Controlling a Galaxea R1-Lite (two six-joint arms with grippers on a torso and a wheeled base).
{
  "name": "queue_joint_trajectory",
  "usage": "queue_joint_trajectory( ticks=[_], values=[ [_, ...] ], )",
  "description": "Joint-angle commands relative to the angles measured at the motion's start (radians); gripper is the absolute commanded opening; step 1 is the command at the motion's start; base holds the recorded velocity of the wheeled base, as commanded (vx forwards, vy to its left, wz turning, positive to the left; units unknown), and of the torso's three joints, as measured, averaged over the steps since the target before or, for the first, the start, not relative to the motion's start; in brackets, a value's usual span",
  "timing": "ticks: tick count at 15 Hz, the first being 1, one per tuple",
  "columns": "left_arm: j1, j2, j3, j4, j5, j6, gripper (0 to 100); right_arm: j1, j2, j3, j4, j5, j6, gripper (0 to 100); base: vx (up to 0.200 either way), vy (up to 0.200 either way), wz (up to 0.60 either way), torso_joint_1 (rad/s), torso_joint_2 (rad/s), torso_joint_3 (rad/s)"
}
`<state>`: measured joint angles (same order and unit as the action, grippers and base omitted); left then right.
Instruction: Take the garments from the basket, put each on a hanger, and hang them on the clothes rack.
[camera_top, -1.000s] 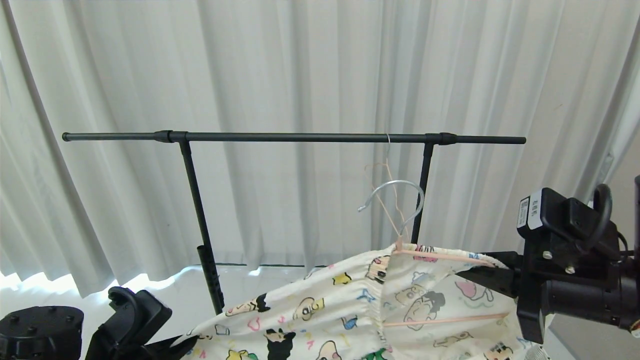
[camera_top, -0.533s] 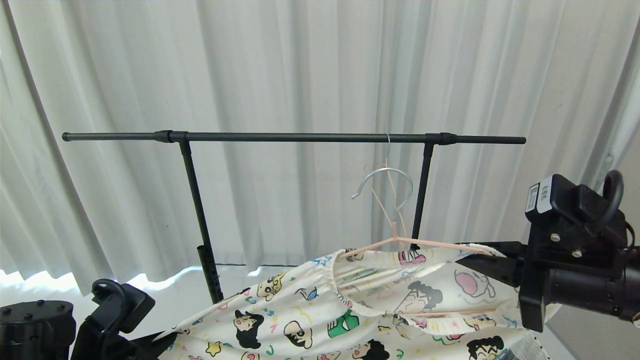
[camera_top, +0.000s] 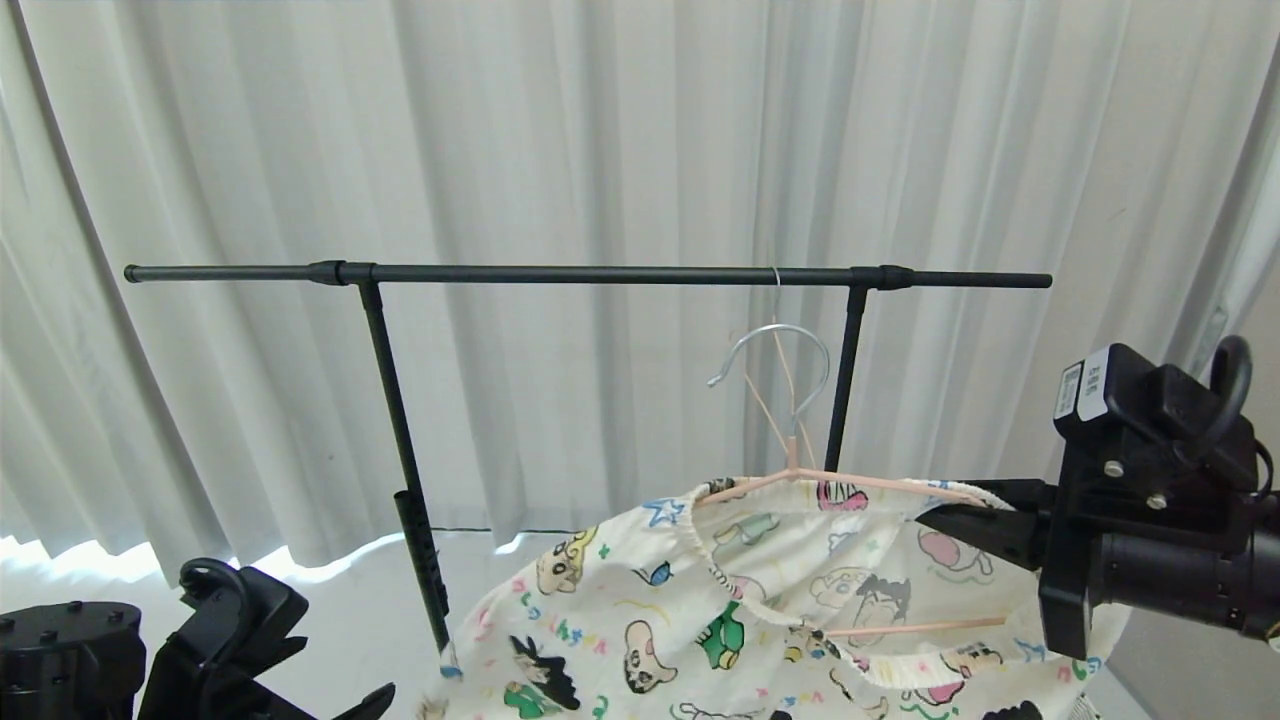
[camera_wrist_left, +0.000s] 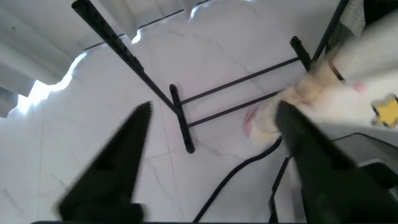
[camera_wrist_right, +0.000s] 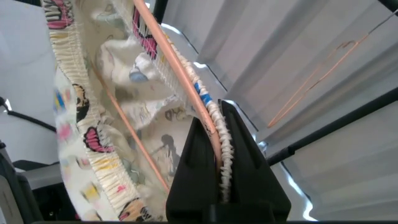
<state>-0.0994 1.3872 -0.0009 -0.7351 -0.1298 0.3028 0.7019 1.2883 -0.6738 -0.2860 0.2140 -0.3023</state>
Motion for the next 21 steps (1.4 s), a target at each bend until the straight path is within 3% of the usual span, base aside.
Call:
queue_joint_trajectory(
  ticks=[1, 6, 8, 10, 14, 18, 21],
  values=[
    [0.001, -0.016, 0.001, -0.001, -0.001, -0.005, 100, -0.001, 0.002, 0.002, 0.001, -0.001, 0.000, 0, 0.000, 0.000, 0.00, 0.000, 0.00, 0.000],
    [0.079, -0.100, -0.022, -0.003, 0.006, -0.045, 100, -0.001, -0.018, 0.011, 0.004, -0.079, 0.038, 0, 0.000, 0.000, 0.00, 0.000, 0.00, 0.000],
    [0.107, -0.136, -0.064, -0.003, 0.096, -0.045, 100, -0.002, -0.041, 0.016, 0.021, -0.170, 0.060, 0, 0.000, 0.000, 0.00, 0.000, 0.00, 0.000],
    [0.119, -0.149, -0.099, -0.003, 0.193, -0.050, 100, -0.002, -0.076, 0.013, 0.120, -0.263, 0.078, 0, 0.000, 0.000, 0.00, 0.000, 0.00, 0.000],
    [0.125, -0.200, -0.097, -0.003, 0.257, -0.122, 100, -0.001, -0.145, -0.006, 0.330, -0.366, 0.095, 0, 0.000, 0.000, 0.00, 0.000, 0.00, 0.000],
    [0.129, -0.249, -0.070, -0.003, 0.302, -0.123, 100, 0.010, -0.170, -0.035, 0.559, -0.406, 0.104, 0, 0.000, 0.000, 0.00, 0.000, 0.00, 0.000],
    [0.150, -0.254, -0.067, -0.003, 0.302, -0.123, 100, 0.010, -0.152, -0.038, 0.622, -0.423, 0.137, 0, 0.000, 0.000, 0.00, 0.000, 0.00, 0.000]
  ],
)
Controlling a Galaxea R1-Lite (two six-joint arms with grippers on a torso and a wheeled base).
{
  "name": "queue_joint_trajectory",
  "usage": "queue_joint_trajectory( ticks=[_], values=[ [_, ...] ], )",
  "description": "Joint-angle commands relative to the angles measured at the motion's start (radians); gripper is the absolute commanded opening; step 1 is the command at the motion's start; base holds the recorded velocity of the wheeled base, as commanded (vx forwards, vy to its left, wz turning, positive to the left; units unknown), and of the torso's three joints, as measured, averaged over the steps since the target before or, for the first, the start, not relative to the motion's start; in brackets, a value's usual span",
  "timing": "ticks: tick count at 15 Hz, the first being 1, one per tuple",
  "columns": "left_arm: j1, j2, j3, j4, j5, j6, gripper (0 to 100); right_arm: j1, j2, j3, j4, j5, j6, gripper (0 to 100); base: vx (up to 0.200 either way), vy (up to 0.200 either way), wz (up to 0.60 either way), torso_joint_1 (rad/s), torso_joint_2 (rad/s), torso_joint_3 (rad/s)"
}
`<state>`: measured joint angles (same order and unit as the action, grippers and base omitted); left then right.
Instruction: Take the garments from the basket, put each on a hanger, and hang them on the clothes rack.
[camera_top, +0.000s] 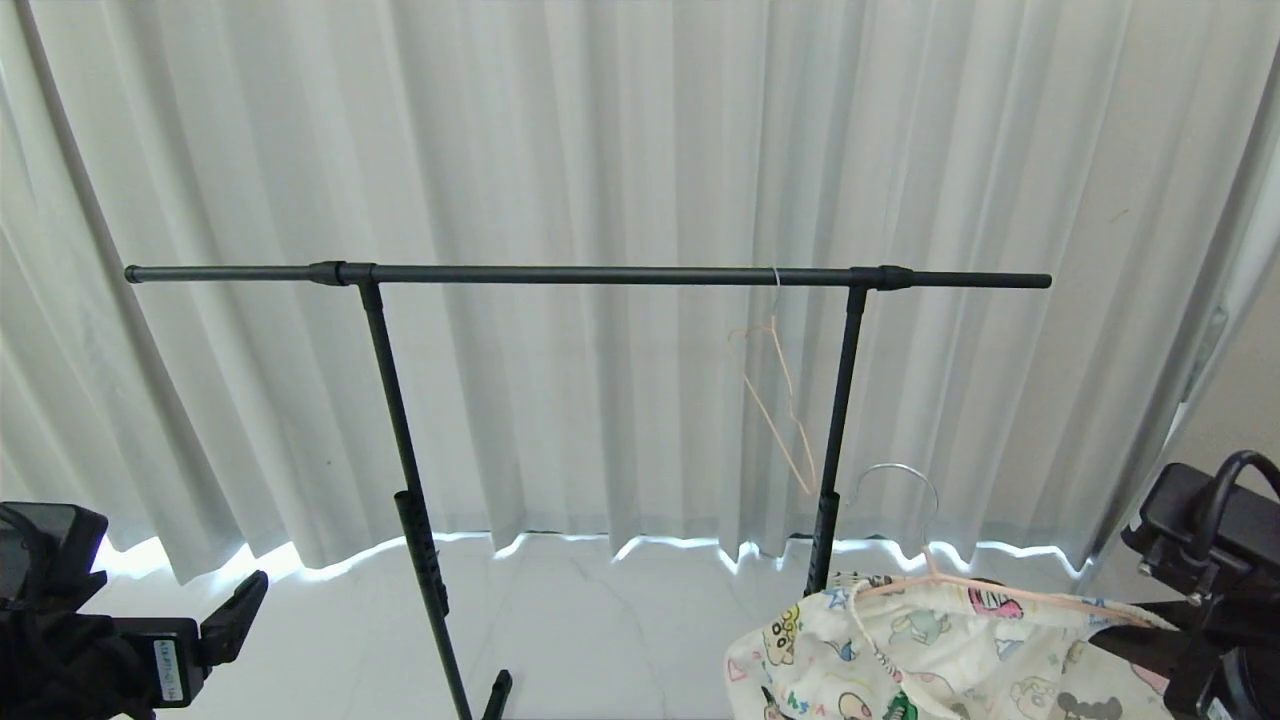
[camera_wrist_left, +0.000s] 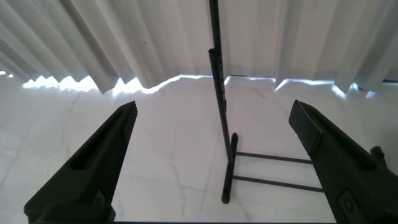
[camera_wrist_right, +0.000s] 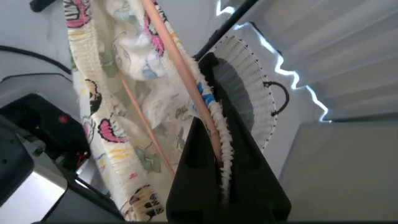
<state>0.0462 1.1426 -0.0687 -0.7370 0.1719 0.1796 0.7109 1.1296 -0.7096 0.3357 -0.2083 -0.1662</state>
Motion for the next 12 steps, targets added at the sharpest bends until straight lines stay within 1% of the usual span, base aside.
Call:
queue_joint_trajectory(
  ticks=[1, 2, 3, 4, 6, 7, 9, 12],
  values=[
    [0.014, -0.004, -0.002, -0.001, 0.000, 0.001, 100, 0.001, 0.081, -0.016, 0.006, -0.003, 0.135, 0, 0.000, 0.000, 0.00, 0.000, 0.00, 0.000],
    [0.014, -0.001, -0.006, -0.001, 0.001, 0.003, 100, 0.002, 0.130, -0.044, 0.005, -0.020, 0.214, 0, 0.000, 0.000, 0.00, 0.000, 0.00, 0.000],
    [0.014, 0.000, -0.008, -0.001, 0.001, 0.005, 100, 0.006, 0.167, -0.067, 0.002, -0.042, 0.263, 0, 0.000, 0.000, 0.00, 0.000, 0.00, 0.000],
    [0.014, 0.002, -0.005, 0.001, 0.001, 0.008, 100, 0.032, 0.256, -0.140, -0.009, -0.098, 0.392, 0, 0.000, 0.000, 0.00, 0.000, 0.00, 0.000],
    [0.012, 0.003, -0.002, 0.001, 0.001, 0.011, 100, 0.071, 0.358, -0.243, -0.017, -0.166, 0.559, 0, 0.000, 0.000, 0.00, 0.000, 0.00, 0.000],
    [0.012, 0.008, -0.003, 0.001, 0.001, 0.011, 100, 0.084, 0.400, -0.286, -0.017, -0.203, 0.617, 0, 0.000, 0.000, 0.00, 0.000, 0.00, 0.000],
    [0.012, 0.009, -0.005, 0.001, 0.001, 0.012, 100, 0.088, 0.438, -0.329, -0.017, -0.246, 0.662, 0, 0.000, 0.000, 0.00, 0.000, 0.00, 0.000],
    [0.012, 0.009, -0.003, 0.001, 0.001, 0.034, 100, 0.136, 0.420, -0.332, -0.017, -0.249, 0.665, 0, 0.000, 0.000, 0.00, 0.000, 0.00, 0.000]
  ],
)
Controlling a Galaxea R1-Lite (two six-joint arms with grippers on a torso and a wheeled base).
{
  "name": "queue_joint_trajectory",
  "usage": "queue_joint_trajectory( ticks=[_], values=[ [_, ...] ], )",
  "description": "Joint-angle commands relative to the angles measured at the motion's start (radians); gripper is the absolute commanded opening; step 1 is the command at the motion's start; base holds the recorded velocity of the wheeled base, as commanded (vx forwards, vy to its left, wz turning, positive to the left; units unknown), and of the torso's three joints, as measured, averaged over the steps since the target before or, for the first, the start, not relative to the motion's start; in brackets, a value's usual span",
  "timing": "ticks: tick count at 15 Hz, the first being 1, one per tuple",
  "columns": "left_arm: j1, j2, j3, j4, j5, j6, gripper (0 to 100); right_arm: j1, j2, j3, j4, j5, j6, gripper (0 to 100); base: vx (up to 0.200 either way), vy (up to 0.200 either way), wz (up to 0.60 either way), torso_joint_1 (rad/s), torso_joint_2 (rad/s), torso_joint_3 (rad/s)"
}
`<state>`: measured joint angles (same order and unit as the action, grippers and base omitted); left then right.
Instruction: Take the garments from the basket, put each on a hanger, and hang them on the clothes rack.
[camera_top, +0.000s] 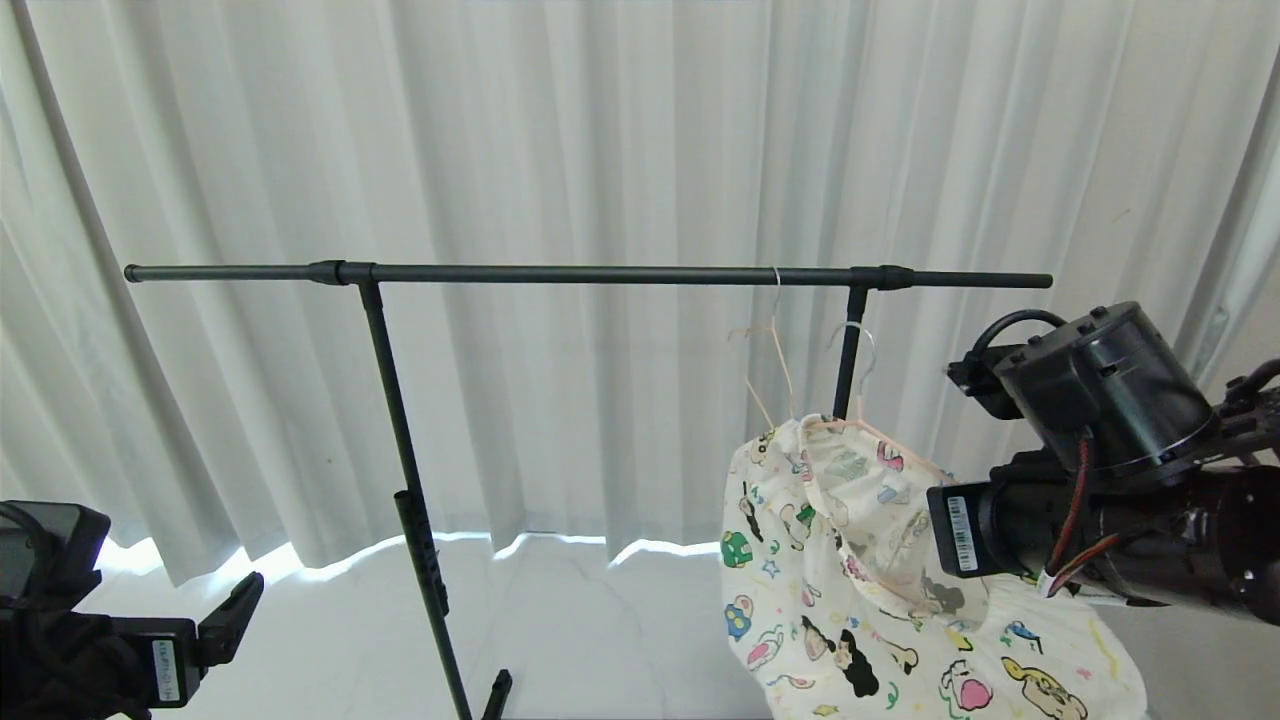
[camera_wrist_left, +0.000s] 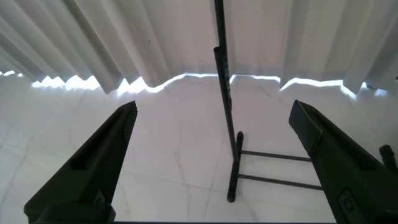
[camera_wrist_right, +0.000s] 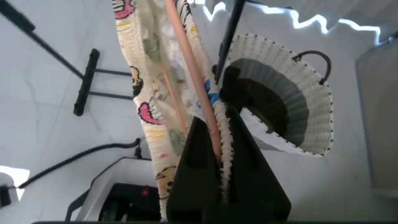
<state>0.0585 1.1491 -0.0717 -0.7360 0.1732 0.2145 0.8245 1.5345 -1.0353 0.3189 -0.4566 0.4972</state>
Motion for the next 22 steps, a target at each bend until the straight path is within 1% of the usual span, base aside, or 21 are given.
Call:
queue_joint_trajectory(
  ticks=[1, 2, 10, 13, 15, 16, 20, 22],
  values=[
    [-0.002, 0.003, -0.003, 0.000, 0.000, 0.009, 100, 0.038, 0.012, -0.006, 0.000, -0.002, 0.001, 0, 0.000, 0.000, 0.00, 0.000, 0.00, 0.000],
    [-0.005, 0.006, -0.007, 0.000, -0.001, 0.011, 100, 0.045, 0.012, -0.011, 0.000, -0.004, 0.003, 0, 0.000, 0.000, 0.00, 0.000, 0.00, 0.000],
    [-0.014, 0.018, -0.026, 0.000, -0.001, 0.013, 100, 0.059, 0.018, -0.057, 0.005, -0.022, 0.001, 0, 0.000, 0.200, 0.00, 0.000, 0.00, 0.002],
    [-0.014, 0.014, -0.025, 0.000, -0.001, 0.034, 100, 0.058, 0.039, -0.094, 0.002, -0.028, 0.003, 0, 0.000, 0.000, 0.00, 0.000, 0.00, 0.000],
    [-0.014, 0.012, -0.025, 0.000, -0.001, 0.062, 100, 0.056, 0.070, -0.135, -0.001, -0.056, 0.003, 0, 0.000, 0.000, 0.00, 0.000, 0.00, 0.000],
    [-0.019, 0.009, -0.025, 0.000, -0.003, 0.063, 100, 0.053, 0.084, -0.155, -0.001, -0.070, 0.004, 0, 0.000, 0.000, 0.00, 0.000, 0.00, 0.000],
    [-0.105, -0.005, -0.023, -0.002, -0.003, 0.062, 100, 0.045, 0.118, -0.221, -0.001, -0.080, 0.004, 0, 0.200, 0.000, 0.00, 0.000, 0.00, 0.002],
    [-0.112, -0.005, -0.023, -0.002, -0.003, 0.062, 100, 0.044, 0.119, -0.230, -0.001, -0.082, 0.004, 0, 0.200, 0.000, 0.00, 0.010, 0.01, -0.005]
  ],
)
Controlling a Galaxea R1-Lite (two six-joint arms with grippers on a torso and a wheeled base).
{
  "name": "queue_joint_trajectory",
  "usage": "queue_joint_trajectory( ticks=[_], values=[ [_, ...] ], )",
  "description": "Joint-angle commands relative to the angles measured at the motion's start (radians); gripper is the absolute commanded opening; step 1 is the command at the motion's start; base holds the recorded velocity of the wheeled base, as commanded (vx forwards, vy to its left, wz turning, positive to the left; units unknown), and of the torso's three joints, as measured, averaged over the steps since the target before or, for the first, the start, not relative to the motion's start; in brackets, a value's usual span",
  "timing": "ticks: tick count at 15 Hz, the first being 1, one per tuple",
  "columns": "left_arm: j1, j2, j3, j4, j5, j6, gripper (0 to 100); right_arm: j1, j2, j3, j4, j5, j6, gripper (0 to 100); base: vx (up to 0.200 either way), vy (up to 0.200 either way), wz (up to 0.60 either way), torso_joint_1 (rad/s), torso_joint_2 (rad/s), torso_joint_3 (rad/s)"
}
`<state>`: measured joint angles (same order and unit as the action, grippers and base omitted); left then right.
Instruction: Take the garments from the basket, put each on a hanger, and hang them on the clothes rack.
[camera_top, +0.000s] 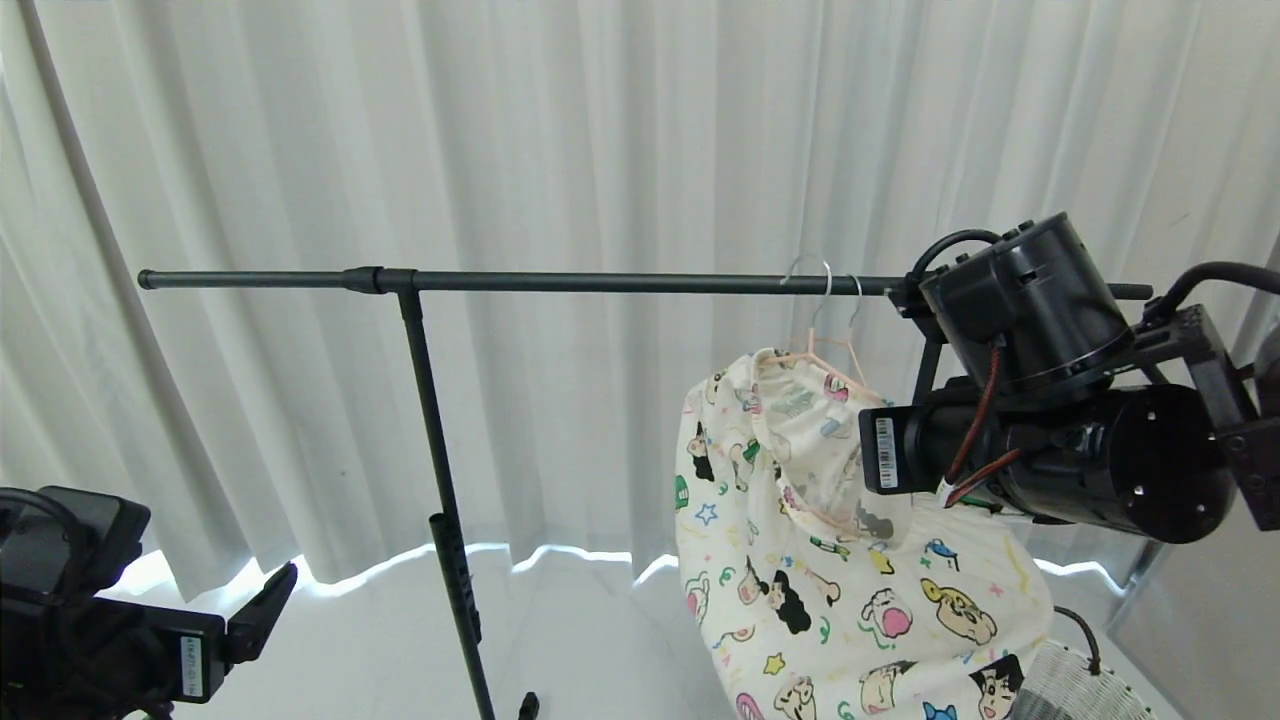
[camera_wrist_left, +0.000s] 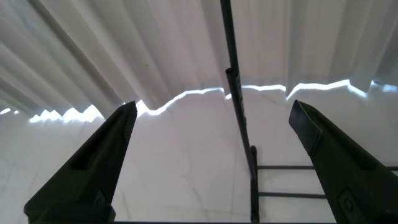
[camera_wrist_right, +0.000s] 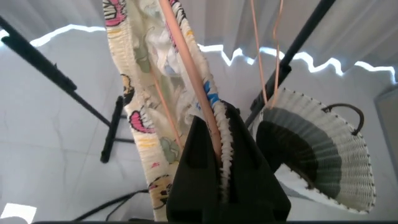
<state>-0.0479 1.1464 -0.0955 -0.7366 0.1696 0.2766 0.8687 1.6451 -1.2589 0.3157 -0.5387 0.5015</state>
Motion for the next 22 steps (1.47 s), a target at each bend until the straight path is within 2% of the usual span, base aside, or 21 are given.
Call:
queue_joint_trajectory(
  ticks=[1, 3, 10, 17, 22],
  values=[
    [-0.006, -0.002, 0.000, -0.001, 0.001, 0.000, 100, 0.000, 0.009, -0.007, 0.000, -0.010, 0.000, 0, 0.200, 0.000, 0.00, 0.002, 0.01, 0.007],
    [-0.007, -0.002, 0.000, -0.001, 0.001, 0.000, 100, 0.000, 0.013, -0.007, 0.002, -0.040, 0.000, 0, 0.200, 0.000, 0.00, 0.000, 0.00, 0.005],
    [-0.006, -0.005, 0.002, -0.001, 0.001, 0.000, 100, 0.000, 0.015, -0.005, 0.002, -0.040, 0.000, 0, 0.200, 0.000, 0.00, 0.000, 0.00, 0.006],
    [-0.007, -0.007, 0.002, -0.001, 0.001, 0.000, 100, 0.000, 0.036, -0.010, 0.000, -0.035, -0.008, 0, 0.000, 0.000, 0.00, 0.000, 0.00, 0.000],
    [-0.007, -0.039, 0.008, -0.001, -0.001, 0.000, 100, -0.030, 0.156, -0.111, 0.000, -0.026, -0.011, 0, 0.000, 0.000, 0.00, 0.000, 0.00, 0.000]
  ],
)
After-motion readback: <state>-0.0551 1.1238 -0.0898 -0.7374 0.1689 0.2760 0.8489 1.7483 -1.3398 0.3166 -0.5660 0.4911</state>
